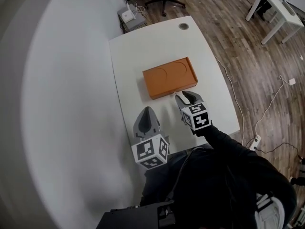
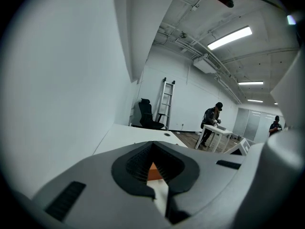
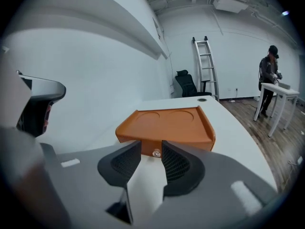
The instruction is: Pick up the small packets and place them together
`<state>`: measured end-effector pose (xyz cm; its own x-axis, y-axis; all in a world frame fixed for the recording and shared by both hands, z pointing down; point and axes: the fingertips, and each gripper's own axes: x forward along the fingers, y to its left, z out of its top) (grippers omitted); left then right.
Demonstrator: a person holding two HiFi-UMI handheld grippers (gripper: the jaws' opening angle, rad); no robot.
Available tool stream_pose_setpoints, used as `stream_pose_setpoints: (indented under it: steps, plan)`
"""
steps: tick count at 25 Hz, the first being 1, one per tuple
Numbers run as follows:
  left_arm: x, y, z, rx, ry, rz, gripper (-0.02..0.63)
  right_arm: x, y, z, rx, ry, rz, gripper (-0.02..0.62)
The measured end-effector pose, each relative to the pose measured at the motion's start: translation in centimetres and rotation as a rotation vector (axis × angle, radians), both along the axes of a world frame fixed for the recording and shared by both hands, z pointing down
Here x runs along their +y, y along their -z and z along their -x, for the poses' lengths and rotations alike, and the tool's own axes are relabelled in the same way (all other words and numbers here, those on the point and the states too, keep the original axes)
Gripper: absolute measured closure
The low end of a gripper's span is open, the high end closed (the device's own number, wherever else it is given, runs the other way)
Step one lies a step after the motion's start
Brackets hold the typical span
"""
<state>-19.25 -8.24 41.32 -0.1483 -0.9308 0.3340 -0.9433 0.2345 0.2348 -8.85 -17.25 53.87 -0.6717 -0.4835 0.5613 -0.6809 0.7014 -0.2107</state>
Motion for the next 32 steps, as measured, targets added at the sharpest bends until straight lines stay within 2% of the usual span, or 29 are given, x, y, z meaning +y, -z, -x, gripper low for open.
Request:
stream_pose_setpoints:
  steps: [11, 18, 26, 32]
  plan:
    - [-0.7, -1.9, 1.7, 0.005, -0.022, 0.054, 0.615, -1.9, -6.5, 1.7, 0.146, -0.075, 0.123, 0.491]
    - [-1.1, -1.7, 2.0, -0.004, -0.029, 0.065, 0.615, -2.3, -7.5, 2.1, 0.168, -0.12, 0.122, 0.508]
    - [-1.5, -3.1, 1.1, 0.006, -0.064, 0.081, 0.615, -2.2, -7.9, 2.2, 0.175, -0.109, 0.114, 0.523]
    - [-4.2, -8.1, 2.3, -0.015, -0.135, 0.206, 0.615, -2.2, -7.9, 2.1, 0.189, -0.101, 0.117, 0.523]
